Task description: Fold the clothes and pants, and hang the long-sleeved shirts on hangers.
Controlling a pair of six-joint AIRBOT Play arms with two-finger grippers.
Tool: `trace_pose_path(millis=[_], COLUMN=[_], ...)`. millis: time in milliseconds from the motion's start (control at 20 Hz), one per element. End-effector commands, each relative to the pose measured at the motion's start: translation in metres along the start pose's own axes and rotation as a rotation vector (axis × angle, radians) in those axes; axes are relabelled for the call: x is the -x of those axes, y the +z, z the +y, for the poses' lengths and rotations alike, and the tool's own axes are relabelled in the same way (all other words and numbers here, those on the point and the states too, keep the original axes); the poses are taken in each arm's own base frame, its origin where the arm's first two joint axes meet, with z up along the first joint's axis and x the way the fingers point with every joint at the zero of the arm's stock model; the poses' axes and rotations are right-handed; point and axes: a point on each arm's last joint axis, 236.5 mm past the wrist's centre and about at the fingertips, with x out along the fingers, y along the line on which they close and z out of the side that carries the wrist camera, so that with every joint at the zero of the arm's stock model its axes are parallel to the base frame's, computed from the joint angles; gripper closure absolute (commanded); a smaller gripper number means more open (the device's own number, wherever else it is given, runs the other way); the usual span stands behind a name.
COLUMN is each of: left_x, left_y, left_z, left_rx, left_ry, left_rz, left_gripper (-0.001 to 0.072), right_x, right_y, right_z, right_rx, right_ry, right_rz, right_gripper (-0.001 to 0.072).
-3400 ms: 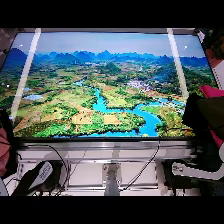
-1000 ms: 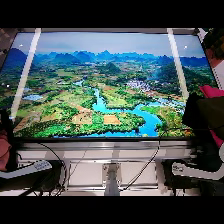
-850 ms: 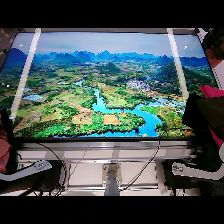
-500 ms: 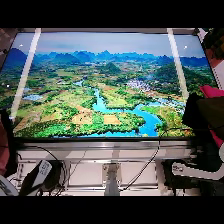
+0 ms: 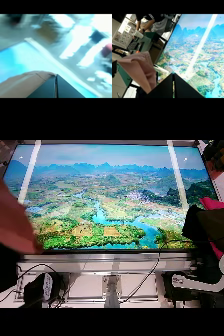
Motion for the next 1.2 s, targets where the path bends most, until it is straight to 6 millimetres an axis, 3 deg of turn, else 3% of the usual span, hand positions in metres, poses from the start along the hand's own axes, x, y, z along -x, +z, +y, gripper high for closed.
trace_pose_path(millis=[0,150,300,500,600,700,850,900,1000,1150], left_x=[0.022,0.012,-0.001,-0.010,-0.014,-0.018,-0.022,-0.022,-0.017,-0.015], left_y=[-0.003,-0.068,-0.159,-0.278,-0.315,-0.329,-0.324,-0.322,-0.328,-0.345], left_z=[-0.133,-0.188,-0.234,-0.255,-0.246,-0.229,-0.204,-0.197,-0.186,-0.174], left_rx=[0.138,0.179,0.138,0.066,-0.022,-0.134,-0.234,-0.240,-0.249,-0.275], left_ry=[-0.437,-0.592,-0.689,-0.692,-0.671,-0.646,-0.606,-0.597,-0.585,-0.567], left_rz=[0.072,0.284,0.494,0.745,0.807,0.832,0.836,0.847,0.903,0.966], left_gripper=[0.0703,0.0704,0.0704,0.0680,0.0347,0.0346,0.0364,0.0419,0.0705,0.0699], right_x=[0.000,0.000,0.000,0.000,0.000,0.000,0.000,0.000,0.001,-0.001], right_y=[0.000,0.000,-0.001,-0.005,-0.005,-0.004,0.000,0.000,-0.002,-0.017], right_z=[0.000,0.000,0.001,0.001,0.001,0.000,-0.005,-0.013,-0.037,-0.081], right_rx=[0.000,0.000,-0.002,-0.006,-0.006,-0.006,0.008,0.011,0.024,0.023], right_ry=[0.000,0.000,0.002,0.000,0.001,-0.001,-0.023,-0.054,-0.143,-0.260], right_rz=[0.000,0.000,0.004,0.020,0.019,0.018,0.001,0.002,0.011,0.071], right_gripper=[0.0692,0.0692,0.0692,0.0692,0.0692,0.0692,0.0692,0.0692,0.0706,0.0709])
